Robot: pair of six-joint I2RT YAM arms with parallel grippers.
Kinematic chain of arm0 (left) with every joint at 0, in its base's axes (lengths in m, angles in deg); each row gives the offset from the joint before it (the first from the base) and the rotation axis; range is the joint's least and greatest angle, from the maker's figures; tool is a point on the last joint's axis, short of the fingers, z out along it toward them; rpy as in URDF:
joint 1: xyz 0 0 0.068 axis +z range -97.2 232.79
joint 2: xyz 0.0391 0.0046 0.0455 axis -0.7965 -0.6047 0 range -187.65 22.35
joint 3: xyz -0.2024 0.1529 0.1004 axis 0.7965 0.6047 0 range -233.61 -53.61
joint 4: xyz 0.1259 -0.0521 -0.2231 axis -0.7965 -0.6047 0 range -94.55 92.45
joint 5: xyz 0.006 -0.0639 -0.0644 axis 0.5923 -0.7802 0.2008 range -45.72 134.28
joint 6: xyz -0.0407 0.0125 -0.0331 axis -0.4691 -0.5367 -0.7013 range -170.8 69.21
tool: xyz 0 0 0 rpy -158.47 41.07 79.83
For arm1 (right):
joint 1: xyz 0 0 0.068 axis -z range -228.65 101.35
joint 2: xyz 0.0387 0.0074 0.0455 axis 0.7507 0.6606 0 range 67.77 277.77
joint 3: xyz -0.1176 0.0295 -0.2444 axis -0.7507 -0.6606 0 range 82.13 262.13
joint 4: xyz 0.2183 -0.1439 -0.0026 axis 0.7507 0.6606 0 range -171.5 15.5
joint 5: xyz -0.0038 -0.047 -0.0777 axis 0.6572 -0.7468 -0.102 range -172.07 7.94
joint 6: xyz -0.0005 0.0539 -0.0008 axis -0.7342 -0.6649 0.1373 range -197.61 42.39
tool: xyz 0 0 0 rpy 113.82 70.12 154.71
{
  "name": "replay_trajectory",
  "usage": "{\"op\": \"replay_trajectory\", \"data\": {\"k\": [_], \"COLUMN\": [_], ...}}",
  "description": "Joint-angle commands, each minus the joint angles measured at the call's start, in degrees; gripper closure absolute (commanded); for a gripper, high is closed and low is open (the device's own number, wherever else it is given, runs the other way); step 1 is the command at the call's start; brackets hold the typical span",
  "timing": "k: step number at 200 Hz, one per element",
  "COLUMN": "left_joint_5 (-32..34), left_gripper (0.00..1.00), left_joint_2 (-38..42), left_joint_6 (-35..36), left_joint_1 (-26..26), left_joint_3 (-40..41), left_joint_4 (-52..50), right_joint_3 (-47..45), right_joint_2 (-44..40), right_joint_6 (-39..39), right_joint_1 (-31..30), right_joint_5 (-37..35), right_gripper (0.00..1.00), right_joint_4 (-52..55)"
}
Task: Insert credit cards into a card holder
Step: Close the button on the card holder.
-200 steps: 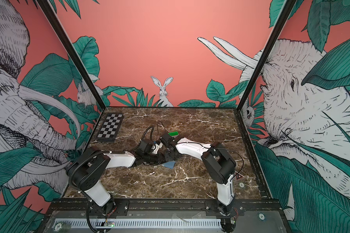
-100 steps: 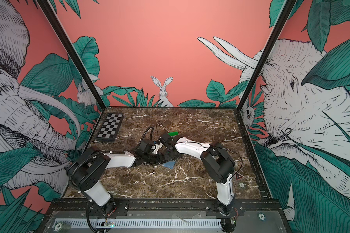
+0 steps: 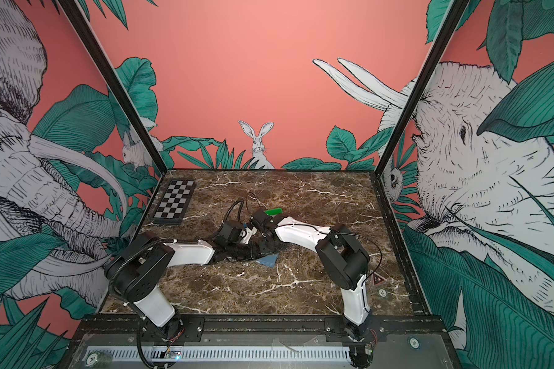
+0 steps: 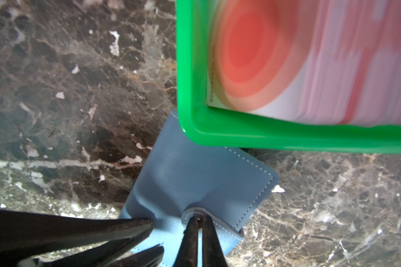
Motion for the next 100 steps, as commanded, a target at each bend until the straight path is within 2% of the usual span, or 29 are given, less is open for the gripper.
{"op": "replay_trajectory", "data": {"k": [1,100], "left_joint_5": [1.5,1.6], "left_gripper": [0.79,0.79], "left_joint_2": [0.2,0.1], "left_joint_6": [0.5,0.5], "left_joint_1": [-0.2,-0.2], "left_joint_3": [0.9,1.1], "left_joint_4": [-4.8,-4.8], "right_joint_3": [-3.3,-4.7], "right_joint_2": [6.3,8.3], "right_joint_6": [0.1,-0.5], "right_joint_1": [-0.2,0.0], "right_joint_5": [-1.0,-0.5], "right_gripper": [0.94,0.94], "right_joint_4": [3.6,2.0]}}
